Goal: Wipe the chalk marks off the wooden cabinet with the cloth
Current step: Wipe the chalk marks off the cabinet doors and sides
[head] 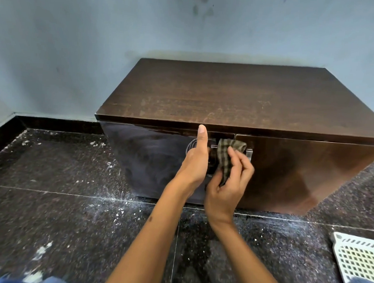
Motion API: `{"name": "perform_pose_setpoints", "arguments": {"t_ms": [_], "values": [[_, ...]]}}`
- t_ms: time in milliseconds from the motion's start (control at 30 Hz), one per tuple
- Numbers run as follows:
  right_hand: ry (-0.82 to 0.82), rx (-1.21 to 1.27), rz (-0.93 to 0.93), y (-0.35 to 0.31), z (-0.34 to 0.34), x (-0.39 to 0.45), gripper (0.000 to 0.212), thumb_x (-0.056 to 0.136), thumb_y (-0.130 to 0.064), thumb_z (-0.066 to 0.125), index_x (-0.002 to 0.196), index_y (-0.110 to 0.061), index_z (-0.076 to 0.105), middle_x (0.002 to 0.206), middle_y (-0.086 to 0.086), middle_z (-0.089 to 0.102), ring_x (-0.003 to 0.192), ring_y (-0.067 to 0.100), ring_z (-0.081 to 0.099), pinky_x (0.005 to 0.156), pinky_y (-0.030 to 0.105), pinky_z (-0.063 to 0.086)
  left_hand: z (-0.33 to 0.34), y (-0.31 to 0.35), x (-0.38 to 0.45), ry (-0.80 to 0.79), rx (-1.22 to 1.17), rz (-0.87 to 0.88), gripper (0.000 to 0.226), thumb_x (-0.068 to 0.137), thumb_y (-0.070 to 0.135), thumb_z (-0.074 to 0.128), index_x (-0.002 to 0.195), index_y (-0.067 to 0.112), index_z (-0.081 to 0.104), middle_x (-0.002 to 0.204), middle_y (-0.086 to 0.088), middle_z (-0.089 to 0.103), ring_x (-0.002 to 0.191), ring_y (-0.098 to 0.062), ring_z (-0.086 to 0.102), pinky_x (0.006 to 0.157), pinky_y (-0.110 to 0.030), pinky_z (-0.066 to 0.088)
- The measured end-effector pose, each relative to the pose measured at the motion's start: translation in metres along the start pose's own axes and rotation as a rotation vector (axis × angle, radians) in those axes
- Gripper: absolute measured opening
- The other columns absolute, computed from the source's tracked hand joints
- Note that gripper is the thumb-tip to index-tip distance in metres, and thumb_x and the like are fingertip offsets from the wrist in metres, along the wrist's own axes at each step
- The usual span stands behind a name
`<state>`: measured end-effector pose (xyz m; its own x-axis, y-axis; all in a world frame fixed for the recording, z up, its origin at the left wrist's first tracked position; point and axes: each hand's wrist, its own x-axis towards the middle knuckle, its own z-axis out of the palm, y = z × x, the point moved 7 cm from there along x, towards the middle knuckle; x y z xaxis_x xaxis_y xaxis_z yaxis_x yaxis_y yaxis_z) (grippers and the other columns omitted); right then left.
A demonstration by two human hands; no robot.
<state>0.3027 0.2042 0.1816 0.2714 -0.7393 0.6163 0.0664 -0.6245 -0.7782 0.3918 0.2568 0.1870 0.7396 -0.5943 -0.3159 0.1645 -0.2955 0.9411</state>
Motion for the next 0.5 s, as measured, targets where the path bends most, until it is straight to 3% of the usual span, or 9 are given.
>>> {"name": "perform_pose_setpoints", "arguments": {"t_ms": [167, 300, 400, 433, 500], "values": [[-0.233, -0.08, -0.077, 0.014, 0.019, 0.003, 0.049, 0.081, 0.017, 0.052, 0.127, 0.001, 0.054, 0.125, 0.016, 0.049, 0.121, 0.023, 0.047, 0.106, 0.037, 0.038, 0.007, -0.004, -0.002, -0.009, -0.046, -0.013, 0.125, 0.047, 0.092, 0.012, 0.14, 0.015, 0.045, 0.145, -0.006, 0.044, 0.134, -0.017, 0.038, 0.116, -0.04, 0.024], [-0.225, -0.053, -0.01, 0.029, 0.017, -0.011, 0.051, 0.082, 0.018, 0.051, 0.131, 0.004, 0.049, 0.128, 0.017, 0.048, 0.124, 0.019, 0.044, 0.109, 0.021, 0.033, 0.003, -0.007, -0.004, 0.014, -0.113, -0.001, 0.116, 0.055, 0.087, 0.016, 0.143, 0.016, 0.041, 0.147, -0.003, 0.041, 0.136, -0.015, 0.035, 0.116, -0.033, 0.021], [-0.211, -0.018, 0.088, 0.028, 0.016, -0.012, 0.05, 0.084, 0.014, 0.052, 0.133, 0.003, 0.047, 0.127, 0.015, 0.048, 0.121, 0.022, 0.048, 0.106, 0.011, 0.03, -0.001, -0.001, -0.008, 0.053, -0.164, 0.067, 0.083, 0.068, 0.079, 0.016, 0.118, 0.029, 0.06, 0.116, 0.014, 0.063, 0.109, 0.003, 0.053, 0.097, -0.016, 0.036], [-0.198, -0.024, 0.078, 0.022, 0.017, -0.008, 0.05, 0.084, 0.014, 0.053, 0.133, 0.003, 0.048, 0.126, 0.016, 0.049, 0.12, 0.023, 0.049, 0.105, 0.011, 0.031, -0.002, -0.001, -0.008, 0.063, -0.165, 0.073, 0.084, 0.066, 0.079, 0.017, 0.117, 0.028, 0.06, 0.115, 0.015, 0.063, 0.107, 0.004, 0.053, 0.096, -0.015, 0.035], [-0.174, -0.074, -0.016, 0.005, 0.02, 0.004, 0.048, 0.084, 0.014, 0.053, 0.131, 0.004, 0.05, 0.125, 0.019, 0.05, 0.119, 0.026, 0.05, 0.106, 0.021, 0.035, -0.006, -0.004, -0.01, 0.085, -0.165, 0.046, 0.105, 0.06, 0.085, 0.019, 0.137, 0.02, 0.048, 0.139, 0.005, 0.049, 0.127, -0.007, 0.042, 0.111, -0.028, 0.028]]}}
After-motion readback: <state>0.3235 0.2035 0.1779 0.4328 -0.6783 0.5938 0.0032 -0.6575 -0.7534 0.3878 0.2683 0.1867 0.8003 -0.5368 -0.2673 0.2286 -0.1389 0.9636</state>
